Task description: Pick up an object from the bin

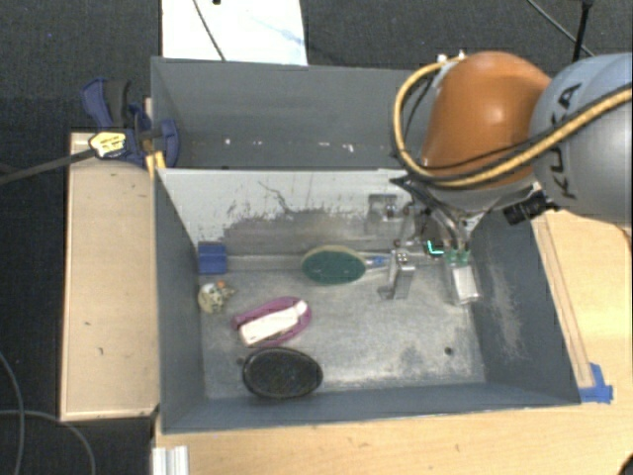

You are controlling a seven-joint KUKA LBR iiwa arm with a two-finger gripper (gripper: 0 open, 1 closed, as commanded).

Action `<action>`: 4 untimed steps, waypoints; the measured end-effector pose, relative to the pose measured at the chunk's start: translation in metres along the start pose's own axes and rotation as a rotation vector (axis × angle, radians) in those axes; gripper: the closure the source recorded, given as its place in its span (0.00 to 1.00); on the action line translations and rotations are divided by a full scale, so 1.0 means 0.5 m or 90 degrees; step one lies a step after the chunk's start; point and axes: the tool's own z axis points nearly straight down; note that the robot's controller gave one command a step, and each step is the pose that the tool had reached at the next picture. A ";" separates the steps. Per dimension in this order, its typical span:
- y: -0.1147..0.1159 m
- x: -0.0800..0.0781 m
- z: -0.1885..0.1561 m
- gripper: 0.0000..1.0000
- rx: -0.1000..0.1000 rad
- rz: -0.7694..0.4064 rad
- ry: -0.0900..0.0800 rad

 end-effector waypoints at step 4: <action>0.008 -0.053 0.301 1.00 -0.001 0.191 -0.005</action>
Offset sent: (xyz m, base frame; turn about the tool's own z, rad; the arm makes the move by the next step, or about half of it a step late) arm 0.0124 -0.0044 -0.0590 0.2600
